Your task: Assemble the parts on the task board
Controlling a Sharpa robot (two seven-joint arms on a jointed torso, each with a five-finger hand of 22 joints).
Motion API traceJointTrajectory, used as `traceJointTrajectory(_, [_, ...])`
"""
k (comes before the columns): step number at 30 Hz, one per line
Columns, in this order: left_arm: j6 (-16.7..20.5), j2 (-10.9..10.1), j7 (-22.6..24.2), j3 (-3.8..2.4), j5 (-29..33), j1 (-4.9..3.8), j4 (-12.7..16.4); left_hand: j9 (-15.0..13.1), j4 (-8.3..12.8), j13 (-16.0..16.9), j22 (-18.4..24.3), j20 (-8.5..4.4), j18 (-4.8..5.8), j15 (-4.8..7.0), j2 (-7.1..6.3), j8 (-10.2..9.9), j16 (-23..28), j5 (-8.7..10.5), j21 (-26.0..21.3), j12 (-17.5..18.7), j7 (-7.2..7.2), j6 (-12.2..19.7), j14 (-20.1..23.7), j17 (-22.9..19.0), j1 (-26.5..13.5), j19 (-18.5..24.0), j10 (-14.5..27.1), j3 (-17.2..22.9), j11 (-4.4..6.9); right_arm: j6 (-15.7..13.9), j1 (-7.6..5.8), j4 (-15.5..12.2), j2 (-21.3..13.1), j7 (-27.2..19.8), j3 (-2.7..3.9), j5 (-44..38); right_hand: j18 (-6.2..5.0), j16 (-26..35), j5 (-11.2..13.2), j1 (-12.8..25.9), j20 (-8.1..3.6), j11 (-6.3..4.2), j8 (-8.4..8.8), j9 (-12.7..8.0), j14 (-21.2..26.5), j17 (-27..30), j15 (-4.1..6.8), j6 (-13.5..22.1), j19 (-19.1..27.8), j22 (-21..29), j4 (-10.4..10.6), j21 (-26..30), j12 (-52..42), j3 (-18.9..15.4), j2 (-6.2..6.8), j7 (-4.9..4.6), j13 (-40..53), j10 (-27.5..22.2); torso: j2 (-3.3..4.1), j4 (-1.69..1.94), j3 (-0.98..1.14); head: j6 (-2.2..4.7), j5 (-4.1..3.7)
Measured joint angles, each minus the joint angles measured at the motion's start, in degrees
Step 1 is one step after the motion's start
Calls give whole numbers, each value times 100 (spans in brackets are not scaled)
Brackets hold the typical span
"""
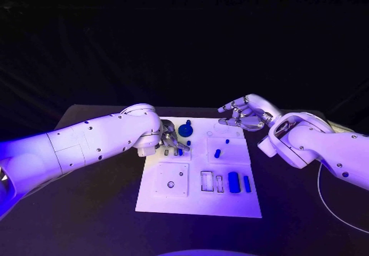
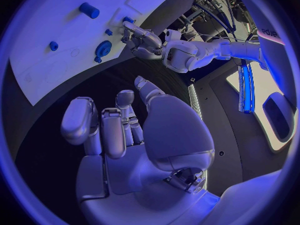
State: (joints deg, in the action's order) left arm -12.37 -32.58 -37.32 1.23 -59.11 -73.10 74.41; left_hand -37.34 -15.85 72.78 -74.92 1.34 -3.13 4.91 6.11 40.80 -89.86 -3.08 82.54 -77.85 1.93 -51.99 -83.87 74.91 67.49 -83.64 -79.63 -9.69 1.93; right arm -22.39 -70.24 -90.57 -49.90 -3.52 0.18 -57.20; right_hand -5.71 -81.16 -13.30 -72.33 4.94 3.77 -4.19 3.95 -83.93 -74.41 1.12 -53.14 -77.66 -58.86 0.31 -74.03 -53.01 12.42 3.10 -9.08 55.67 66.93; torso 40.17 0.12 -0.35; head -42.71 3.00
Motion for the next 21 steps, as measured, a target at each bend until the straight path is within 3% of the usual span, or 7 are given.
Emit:
traceJointTrajectory(4, [-7,6,-1,0,-1,0,4,-25,3,0,0,0,0,0,17,0,0,0,0,22,0,0,0,0,63,0,8,43,-8,10,3,8,9,2,-1,0,0,23,0,0,0,0,0,0,0,11,0,0,0,6,0,0,0,0,0,0,0,0,2,1,0,-1,0])
traceJointTrajectory(8, [11,8,-1,0,-3,1,13,-69,60,76,0,0,0,-5,126,0,0,0,0,22,-23,23,4,0,254,0,19,237,-20,21,3,14,15,5,-1,0,0,23,-4,0,0,0,0,0,0,11,0,0,0,6,0,0,0,0,0,0,-8,0,3,1,-1,-5,-1])
traceJointTrajectory(9, [18,9,-1,0,-3,1,16,-81,114,235,1,0,0,-5,153,0,0,0,0,22,-42,43,3,0,376,0,19,327,-20,23,4,17,18,6,-1,0,0,23,-33,0,0,0,0,0,0,15,0,0,0,6,0,0,0,0,0,0,-8,0,3,1,-1,-7,-1])
traceJointTrajectory(10, [26,9,-1,0,-3,1,21,-95,179,616,0,0,0,0,211,0,0,0,0,22,-46,78,-3,0,533,0,16,452,-19,26,5,19,20,6,-1,0,0,23,-35,0,0,0,0,0,0,17,0,0,0,6,0,0,0,0,0,0,-8,0,3,1,-1,-9,-1])
traceJointTrajectory(16, [103,13,12,-9,3,-7,50,-101,490,677,1,-23,0,52,-19,-113,0,7,0,51,-68,199,-10,-1,801,-19,39,1131,25,50,10,38,36,11,-3,0,0,23,-67,0,0,0,0,0,0,22,0,0,0,11,0,0,0,0,0,1,-20,0,3,1,1,-25,0])
traceJointTrajectory(18, [128,13,18,-10,9,-7,57,-102,514,677,1,-42,0,53,-154,-187,0,23,0,111,-29,238,-10,-1,935,0,48,1655,34,58,12,43,41,13,-5,0,0,23,-77,0,0,0,0,0,0,23,0,0,0,13,0,0,0,0,0,0,-23,0,3,1,1,-32,0])
traceJointTrajectory(21, [162,10,22,-9,16,-4,68,-175,39,665,1,-43,0,57,-315,-226,0,8,0,163,25,244,-9,4,1094,0,50,2224,36,70,14,49,44,16,-6,0,0,23,-89,0,0,0,0,0,0,23,0,0,0,13,0,0,0,0,0,1,-23,0,3,1,1,-39,0])
